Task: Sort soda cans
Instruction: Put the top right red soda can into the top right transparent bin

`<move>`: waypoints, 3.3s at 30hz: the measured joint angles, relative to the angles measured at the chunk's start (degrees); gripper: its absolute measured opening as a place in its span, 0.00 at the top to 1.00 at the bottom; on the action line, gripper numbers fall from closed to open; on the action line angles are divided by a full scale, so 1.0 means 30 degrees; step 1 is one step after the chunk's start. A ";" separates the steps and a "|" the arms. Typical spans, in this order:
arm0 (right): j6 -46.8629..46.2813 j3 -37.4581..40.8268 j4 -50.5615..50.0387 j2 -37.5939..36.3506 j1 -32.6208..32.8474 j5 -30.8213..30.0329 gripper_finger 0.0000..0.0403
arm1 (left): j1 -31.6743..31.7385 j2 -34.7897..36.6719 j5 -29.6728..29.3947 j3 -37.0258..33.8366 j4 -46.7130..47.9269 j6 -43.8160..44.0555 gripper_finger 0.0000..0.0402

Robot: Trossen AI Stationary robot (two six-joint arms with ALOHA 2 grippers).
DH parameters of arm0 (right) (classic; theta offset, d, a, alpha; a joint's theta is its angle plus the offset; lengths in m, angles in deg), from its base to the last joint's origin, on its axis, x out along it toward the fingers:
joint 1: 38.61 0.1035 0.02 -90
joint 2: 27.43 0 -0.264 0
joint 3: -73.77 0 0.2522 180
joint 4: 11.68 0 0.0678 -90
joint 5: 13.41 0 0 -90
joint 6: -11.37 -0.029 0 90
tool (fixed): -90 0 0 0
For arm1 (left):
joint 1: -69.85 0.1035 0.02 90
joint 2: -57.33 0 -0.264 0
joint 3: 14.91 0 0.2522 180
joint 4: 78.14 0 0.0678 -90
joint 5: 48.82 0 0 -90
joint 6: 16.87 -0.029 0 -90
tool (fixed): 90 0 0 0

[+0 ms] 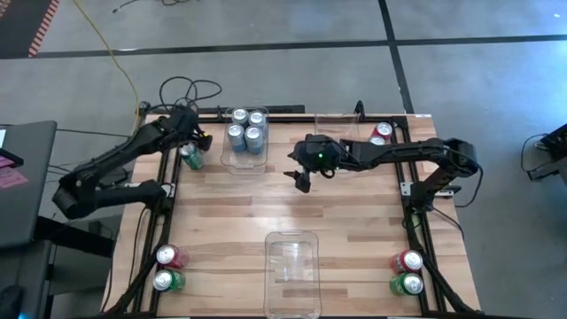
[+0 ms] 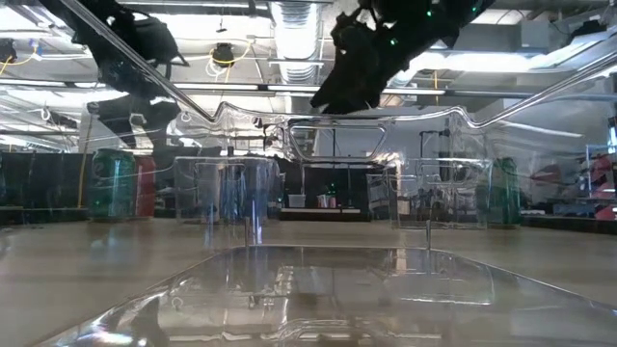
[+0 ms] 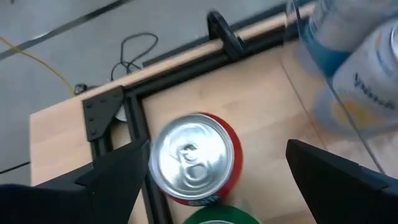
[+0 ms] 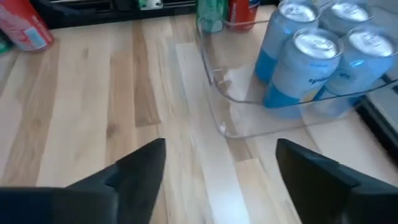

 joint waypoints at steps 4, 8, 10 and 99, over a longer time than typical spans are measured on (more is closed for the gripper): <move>-0.0033 0.0841 0.0723 0.0000 -0.0453 0.1008 0.10 | 0.0231 -0.0683 0.0455 0.0016 -0.0254 0.0067 0.07; -0.0509 0.1577 0.1160 0.0000 -0.0813 0.1752 0.07 | 0.0532 -0.1360 0.0576 0.0111 -0.0298 0.0323 0.07; -0.0613 0.2011 0.1666 0.0000 -0.0834 0.1994 0.06 | 0.0532 -0.1595 0.0552 0.0254 -0.0263 0.0680 0.07; -0.0503 0.2538 0.1770 0.0029 -0.0003 0.2073 0.07 | 0.1705 -0.7007 0.1268 0.4773 0.4418 0.2539 0.07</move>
